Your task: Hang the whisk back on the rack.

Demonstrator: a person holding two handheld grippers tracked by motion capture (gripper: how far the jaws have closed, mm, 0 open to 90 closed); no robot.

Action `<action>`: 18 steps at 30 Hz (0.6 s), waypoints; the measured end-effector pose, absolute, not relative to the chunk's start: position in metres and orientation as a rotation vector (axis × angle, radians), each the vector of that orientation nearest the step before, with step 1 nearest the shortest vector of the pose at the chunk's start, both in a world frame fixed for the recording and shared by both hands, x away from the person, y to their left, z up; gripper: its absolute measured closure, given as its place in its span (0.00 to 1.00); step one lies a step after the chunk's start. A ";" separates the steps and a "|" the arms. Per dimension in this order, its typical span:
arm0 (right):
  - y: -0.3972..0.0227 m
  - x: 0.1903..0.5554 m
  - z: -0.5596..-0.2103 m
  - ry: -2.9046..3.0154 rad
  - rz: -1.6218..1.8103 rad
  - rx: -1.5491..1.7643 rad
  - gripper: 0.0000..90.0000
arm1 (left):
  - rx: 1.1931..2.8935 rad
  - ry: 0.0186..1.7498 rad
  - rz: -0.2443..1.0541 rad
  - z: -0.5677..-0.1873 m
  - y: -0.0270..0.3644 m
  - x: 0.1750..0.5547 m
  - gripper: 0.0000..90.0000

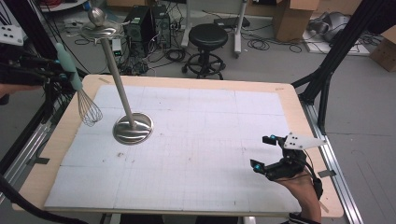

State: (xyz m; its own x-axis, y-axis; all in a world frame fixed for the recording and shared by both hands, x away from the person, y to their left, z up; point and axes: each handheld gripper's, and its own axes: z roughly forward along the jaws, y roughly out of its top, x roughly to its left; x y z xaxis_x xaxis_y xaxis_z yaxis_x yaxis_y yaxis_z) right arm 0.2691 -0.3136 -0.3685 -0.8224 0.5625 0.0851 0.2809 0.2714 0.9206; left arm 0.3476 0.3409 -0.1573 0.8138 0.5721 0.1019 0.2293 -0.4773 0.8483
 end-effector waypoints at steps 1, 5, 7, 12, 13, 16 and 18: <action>-0.313 0.269 -0.369 2.285 1.571 0.782 0.00 | 2.068 0.595 0.467 -0.156 0.341 0.349 0.75; -0.313 0.270 -0.370 2.291 1.566 0.785 0.00 | 2.071 0.594 0.479 -0.151 0.341 0.351 0.75; -0.313 0.270 -0.370 2.291 1.567 0.788 0.00 | 2.071 0.593 0.476 -0.148 0.341 0.353 0.75; -0.314 0.270 -0.370 2.285 1.572 0.791 0.00 | 2.078 0.608 0.485 -0.142 0.341 0.358 0.75; -0.314 0.270 -0.370 2.285 1.572 0.788 0.00 | 2.081 0.606 0.486 -0.141 0.341 0.359 0.75; -0.314 0.270 -0.371 2.286 1.572 0.791 0.00 | 2.074 0.603 0.487 -0.138 0.339 0.359 0.75; -0.315 0.270 -0.371 2.286 1.574 0.792 0.00 | 2.073 0.609 0.482 -0.138 0.338 0.361 0.75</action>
State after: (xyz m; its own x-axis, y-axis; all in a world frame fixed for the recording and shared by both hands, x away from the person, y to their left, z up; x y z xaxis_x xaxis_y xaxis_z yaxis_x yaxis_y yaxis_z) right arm 0.2696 -0.3145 -0.3708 -0.8193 0.5656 0.0941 0.2898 0.2669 0.9191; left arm 0.3607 0.3381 -0.1379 0.8033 0.5861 0.1060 0.2378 -0.4788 0.8451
